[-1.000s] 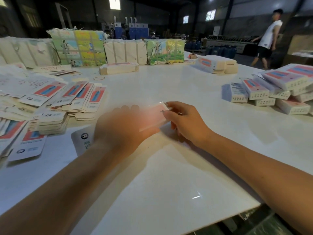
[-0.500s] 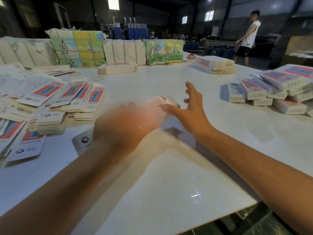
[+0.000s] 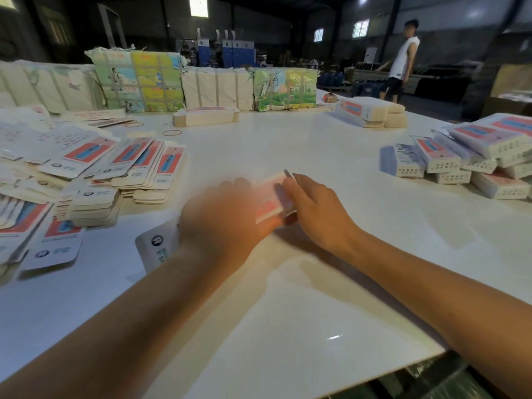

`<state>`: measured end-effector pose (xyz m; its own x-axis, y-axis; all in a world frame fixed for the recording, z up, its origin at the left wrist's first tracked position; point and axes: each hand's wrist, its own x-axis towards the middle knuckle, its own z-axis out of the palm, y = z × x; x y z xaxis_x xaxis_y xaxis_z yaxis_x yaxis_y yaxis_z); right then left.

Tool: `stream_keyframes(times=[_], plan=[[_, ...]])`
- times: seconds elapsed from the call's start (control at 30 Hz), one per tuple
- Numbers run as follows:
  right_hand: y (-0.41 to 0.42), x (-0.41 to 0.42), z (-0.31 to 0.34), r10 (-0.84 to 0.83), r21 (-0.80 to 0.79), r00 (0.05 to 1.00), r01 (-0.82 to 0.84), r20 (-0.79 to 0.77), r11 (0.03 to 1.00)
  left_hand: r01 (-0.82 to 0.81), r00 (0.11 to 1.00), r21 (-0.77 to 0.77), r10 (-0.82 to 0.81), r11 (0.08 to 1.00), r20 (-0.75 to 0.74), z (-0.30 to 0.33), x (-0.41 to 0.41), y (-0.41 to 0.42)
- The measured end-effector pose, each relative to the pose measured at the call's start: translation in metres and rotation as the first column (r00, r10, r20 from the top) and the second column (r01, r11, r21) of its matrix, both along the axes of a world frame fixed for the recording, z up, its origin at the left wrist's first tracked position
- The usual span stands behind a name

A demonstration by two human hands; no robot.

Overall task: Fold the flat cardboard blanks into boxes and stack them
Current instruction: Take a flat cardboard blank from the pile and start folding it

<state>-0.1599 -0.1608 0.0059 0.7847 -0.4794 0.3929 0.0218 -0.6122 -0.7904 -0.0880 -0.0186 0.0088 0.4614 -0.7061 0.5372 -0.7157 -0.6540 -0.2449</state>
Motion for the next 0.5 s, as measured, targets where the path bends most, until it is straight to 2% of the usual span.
stream_keyframes(times=[0.07,0.1,0.2,0.3,0.5], plan=[[-0.001,0.002,0.005,0.066,0.305,0.993,-0.092,0.095,0.948,-0.003,1.000,-0.017,0.003,1.000,0.005,0.000,0.001,0.002],[-0.003,0.004,0.006,0.087,0.407,0.989,-0.130,0.121,0.904,-0.006,1.000,-0.017,0.007,1.000,0.016,-0.001,0.002,0.002],[-0.012,0.006,0.005,0.143,0.587,0.974,-0.221,0.177,0.779,-0.014,1.000,-0.021,0.015,1.000,0.010,-0.001,0.005,0.001],[-0.016,0.005,0.004,0.204,0.647,0.952,-0.304,0.228,0.699,-0.010,1.000,-0.043,0.011,0.999,0.011,-0.002,0.007,0.001],[-0.015,0.007,0.004,0.152,0.625,0.961,-0.265,0.230,0.734,0.035,0.999,-0.109,-0.039,0.993,-0.034,0.000,0.003,0.001]])
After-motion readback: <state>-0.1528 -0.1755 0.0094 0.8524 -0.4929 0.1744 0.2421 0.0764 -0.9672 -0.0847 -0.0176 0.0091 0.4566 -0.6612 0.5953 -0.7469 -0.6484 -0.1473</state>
